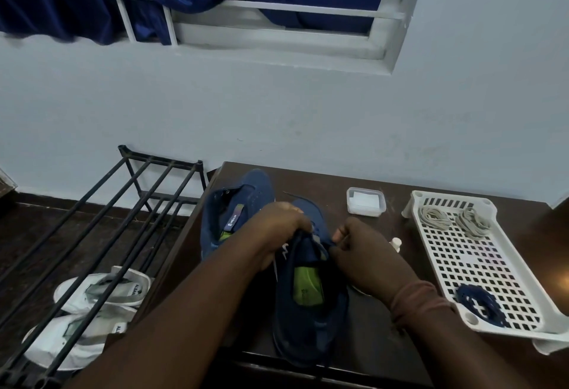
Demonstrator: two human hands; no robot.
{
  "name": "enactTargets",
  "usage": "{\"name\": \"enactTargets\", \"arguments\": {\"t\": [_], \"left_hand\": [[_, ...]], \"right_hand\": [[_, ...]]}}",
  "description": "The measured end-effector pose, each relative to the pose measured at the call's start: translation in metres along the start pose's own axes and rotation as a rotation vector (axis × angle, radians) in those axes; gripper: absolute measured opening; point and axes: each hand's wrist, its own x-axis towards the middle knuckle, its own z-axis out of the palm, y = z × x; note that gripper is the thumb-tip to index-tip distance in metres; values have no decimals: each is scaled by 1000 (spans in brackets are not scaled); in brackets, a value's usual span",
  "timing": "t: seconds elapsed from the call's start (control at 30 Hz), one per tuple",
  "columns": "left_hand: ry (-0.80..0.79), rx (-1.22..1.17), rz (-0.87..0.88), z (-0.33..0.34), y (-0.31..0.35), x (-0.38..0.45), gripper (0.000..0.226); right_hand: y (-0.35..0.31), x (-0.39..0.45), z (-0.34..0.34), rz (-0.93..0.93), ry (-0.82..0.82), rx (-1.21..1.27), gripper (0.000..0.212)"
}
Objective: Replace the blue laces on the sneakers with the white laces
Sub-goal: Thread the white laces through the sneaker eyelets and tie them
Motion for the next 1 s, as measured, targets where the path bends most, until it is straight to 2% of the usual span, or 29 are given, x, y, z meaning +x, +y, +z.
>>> {"name": "enactTargets", "arguments": {"t": [0.07,0.17,0.3,0.37,0.43,0.47,0.5,0.53,0.63,0.77,0.87,1.0], "left_hand": [[-16,162,49,-3,2,-3,22],[15,559,133,-8,3,-2,27],[102,766,192,-10,10,-10,28],[80,507,170,-11,15,-11,31],[-21,-20,33,-17,20,-11,28],[-44,-199,-21,-20,20,-9,27],[-50,-245,-43,-24,18,-5,27],[-34,-172,-31,-26,13,-1,29],[94,448,160,-20,1,4,44],[90,1005,255,-8,5,-7,36],[132,1195,364,-7,3,-11,24],[210,1314,417,2,-1,-13,26]], "right_hand": [[-1,-1,0,-11,28,-40,14],[-3,-3,1,-7,59,-53,13],[-3,-2,3,4,78,-40,12],[-1,-2,3,0,89,-35,12],[1,-1,3,8,92,-18,13],[1,-1,3,15,95,-9,12],[2,-1,4,17,101,-4,12],[1,-1,4,15,106,-1,12],[-1,-1,7,-4,114,2,13],[-3,-2,8,-14,119,-4,15],[-3,-2,8,-28,118,-10,14],[-3,-1,9,-75,119,-26,12]]}}
